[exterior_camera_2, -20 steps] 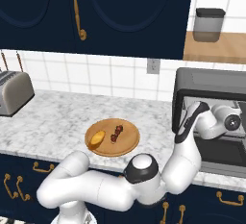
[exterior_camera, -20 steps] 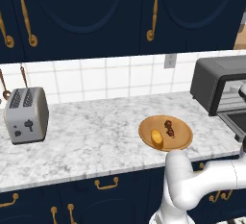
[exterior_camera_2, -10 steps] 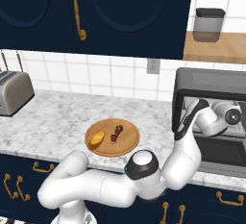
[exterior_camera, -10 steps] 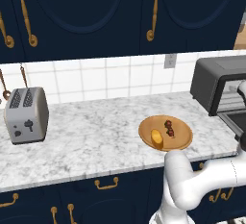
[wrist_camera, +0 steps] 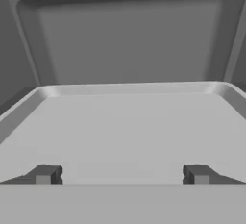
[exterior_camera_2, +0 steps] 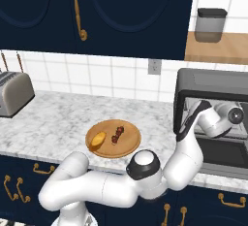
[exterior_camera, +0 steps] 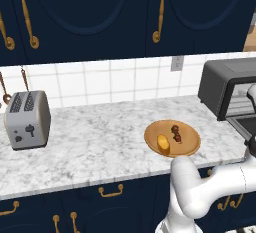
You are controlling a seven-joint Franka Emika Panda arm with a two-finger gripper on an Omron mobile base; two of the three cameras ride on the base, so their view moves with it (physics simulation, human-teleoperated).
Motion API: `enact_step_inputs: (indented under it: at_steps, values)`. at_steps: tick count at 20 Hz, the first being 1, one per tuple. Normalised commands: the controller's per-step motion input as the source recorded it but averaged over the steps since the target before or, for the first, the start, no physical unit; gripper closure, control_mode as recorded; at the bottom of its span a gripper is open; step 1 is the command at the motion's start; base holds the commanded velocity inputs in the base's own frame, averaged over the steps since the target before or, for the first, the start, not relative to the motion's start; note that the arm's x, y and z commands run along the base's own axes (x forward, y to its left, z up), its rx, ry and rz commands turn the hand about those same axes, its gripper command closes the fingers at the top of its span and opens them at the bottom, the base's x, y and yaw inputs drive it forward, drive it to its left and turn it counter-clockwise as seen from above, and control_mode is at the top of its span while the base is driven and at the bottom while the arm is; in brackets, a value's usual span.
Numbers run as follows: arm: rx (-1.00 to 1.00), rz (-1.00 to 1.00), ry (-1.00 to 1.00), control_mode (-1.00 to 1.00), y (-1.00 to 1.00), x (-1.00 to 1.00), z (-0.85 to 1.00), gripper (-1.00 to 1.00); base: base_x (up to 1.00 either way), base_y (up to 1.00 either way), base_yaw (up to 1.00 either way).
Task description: Pick up the kebab skewer and baguette bread, and place them inside the toaster oven. Close the toaster oven door and start by setting the timer.
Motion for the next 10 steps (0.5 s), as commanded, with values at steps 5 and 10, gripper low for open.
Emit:
enact_step_inputs:
  at_steps: [5, 10]
  values:
    - [0.0, 0.0, 0.07, -1.0, 0.0, -0.29, -0.54, -1.0, 0.0, 0.0, 0.0]
    - [0.0, 0.0, 0.07, -1.0, 0.0, -0.33, -0.47, -1.0, 0.0, 0.0, 0.0]
